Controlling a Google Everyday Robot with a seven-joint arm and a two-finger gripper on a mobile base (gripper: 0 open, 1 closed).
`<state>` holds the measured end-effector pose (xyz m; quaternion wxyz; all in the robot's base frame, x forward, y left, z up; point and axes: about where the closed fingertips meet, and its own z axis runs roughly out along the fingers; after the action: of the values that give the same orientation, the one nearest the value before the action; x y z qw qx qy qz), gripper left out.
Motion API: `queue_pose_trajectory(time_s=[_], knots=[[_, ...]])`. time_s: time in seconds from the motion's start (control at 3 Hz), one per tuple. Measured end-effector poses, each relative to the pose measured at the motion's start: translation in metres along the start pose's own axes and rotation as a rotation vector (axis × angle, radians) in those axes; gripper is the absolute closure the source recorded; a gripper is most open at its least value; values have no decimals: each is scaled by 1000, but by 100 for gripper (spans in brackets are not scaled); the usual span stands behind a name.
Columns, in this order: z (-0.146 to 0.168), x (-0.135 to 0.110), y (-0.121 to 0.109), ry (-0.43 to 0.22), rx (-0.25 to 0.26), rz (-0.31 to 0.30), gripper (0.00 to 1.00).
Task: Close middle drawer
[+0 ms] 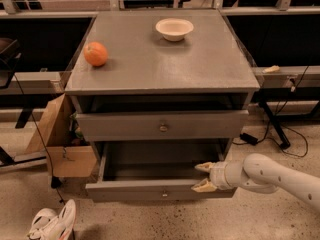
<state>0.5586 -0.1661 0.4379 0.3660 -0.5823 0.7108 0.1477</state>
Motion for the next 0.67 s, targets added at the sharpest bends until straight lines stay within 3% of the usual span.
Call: queue_pose_trajectory(time_s=[0.33,0.67], knots=[[14,-12,-17,-4,4,-15,0],[14,-12,-17,-4,4,-15,0]])
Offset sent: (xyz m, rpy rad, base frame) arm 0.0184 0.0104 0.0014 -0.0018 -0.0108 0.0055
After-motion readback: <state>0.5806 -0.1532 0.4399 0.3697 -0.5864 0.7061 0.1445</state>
